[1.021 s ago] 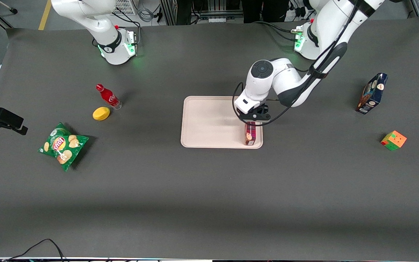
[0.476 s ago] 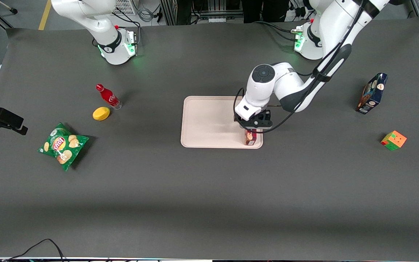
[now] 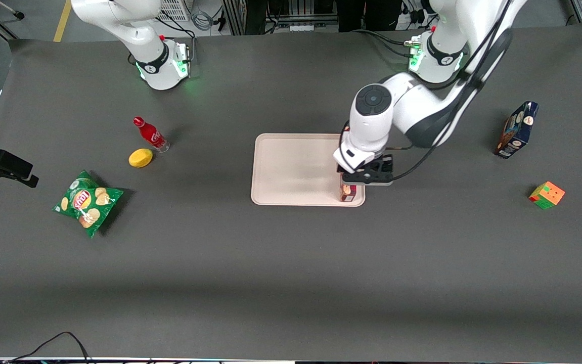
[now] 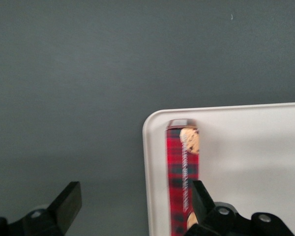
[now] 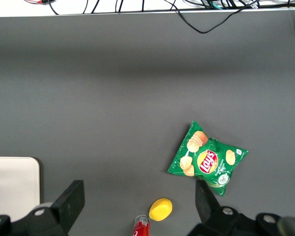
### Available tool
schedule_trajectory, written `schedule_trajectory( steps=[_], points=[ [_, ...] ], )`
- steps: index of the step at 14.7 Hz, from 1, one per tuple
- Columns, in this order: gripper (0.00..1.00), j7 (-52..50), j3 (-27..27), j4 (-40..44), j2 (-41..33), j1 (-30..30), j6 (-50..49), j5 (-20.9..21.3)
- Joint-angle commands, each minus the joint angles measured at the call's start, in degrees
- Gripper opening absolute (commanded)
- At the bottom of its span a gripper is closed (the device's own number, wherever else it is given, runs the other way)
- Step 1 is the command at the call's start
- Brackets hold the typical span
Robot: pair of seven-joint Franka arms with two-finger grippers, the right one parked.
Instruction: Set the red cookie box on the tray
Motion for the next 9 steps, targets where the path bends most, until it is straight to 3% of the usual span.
schedule_trajectory(
  steps=[1,4,7,9],
  points=[
    [1.00,18.7,3.1,16.4,-6.4,0.1,-25.8,-10.6],
    [1.00,23.9,5.9,23.9,-10.5,0.3,-35.3,-11.6],
    [1.00,33.4,17.1,21.3,-19.6,0.0,-35.3,-22.3],
    [1.00,36.2,22.6,15.9,-24.3,-0.1,-32.7,-24.3]
  ],
)
